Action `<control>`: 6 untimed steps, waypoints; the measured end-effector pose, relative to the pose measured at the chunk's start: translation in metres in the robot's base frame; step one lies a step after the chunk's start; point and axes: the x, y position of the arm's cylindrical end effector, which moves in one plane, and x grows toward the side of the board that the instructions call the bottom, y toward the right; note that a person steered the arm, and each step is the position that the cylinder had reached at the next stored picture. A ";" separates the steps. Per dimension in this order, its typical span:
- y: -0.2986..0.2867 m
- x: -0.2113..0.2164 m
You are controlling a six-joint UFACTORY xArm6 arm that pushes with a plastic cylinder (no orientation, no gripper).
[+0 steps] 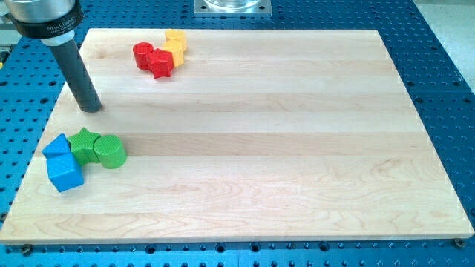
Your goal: Place your arm at the bottom left corner of the board
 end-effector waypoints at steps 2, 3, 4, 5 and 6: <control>0.003 0.002; 0.015 0.009; 0.014 0.028; 0.022 0.028; 0.041 0.027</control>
